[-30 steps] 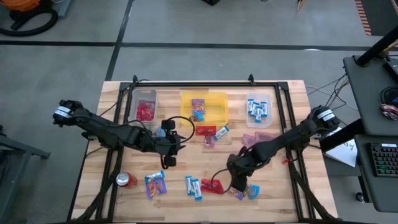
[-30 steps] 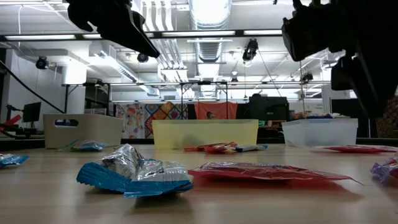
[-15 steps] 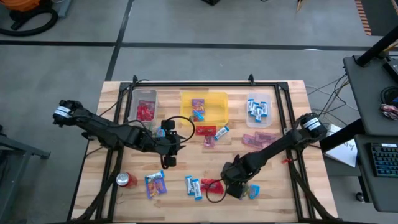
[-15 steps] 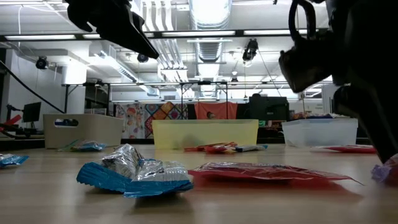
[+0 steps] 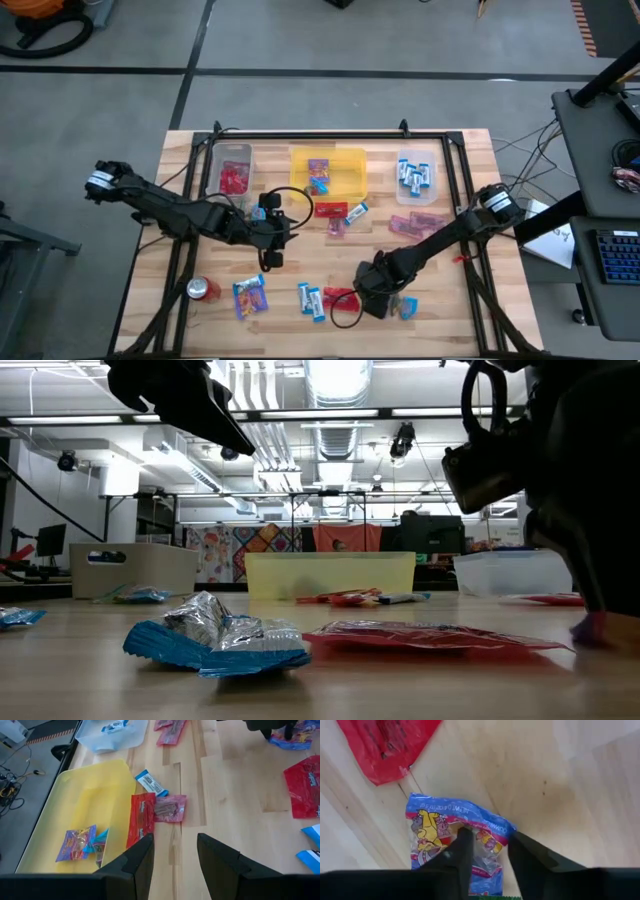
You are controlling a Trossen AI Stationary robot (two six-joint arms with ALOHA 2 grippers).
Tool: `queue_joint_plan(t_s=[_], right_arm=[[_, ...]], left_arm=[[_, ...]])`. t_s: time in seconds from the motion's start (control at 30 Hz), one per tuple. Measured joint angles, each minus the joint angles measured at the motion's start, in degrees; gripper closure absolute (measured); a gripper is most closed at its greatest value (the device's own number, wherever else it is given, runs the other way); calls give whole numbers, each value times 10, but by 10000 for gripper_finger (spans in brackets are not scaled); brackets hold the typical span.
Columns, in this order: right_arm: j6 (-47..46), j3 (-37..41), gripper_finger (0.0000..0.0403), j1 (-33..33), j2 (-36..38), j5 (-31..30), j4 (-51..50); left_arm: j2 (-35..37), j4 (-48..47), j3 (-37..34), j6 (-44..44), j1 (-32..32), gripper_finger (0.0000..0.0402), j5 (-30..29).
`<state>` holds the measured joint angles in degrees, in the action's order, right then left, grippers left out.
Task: Sort candy
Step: Put the violet gummy into the yellow bin
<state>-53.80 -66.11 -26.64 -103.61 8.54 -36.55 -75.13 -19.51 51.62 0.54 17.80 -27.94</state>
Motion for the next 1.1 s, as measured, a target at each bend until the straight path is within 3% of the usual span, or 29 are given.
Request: queue_joint_plan(t_s=[0.3, 0.63, 0.87, 1.1], right_arm=[[7, 1, 388, 2, 6, -11, 7], [43, 1, 394, 28, 78, -26, 0], [194, 1, 394, 107, 146, -157, 0], [311, 1, 394, 250, 199, -317, 73]], left_arm=[[0, 0, 0, 0, 0, 267, 0], [0, -4, 0, 0, 0, 267, 0], [0, -14, 0, 0, 0, 267, 0], [0, -50, 0, 24, 0, 267, 0]])
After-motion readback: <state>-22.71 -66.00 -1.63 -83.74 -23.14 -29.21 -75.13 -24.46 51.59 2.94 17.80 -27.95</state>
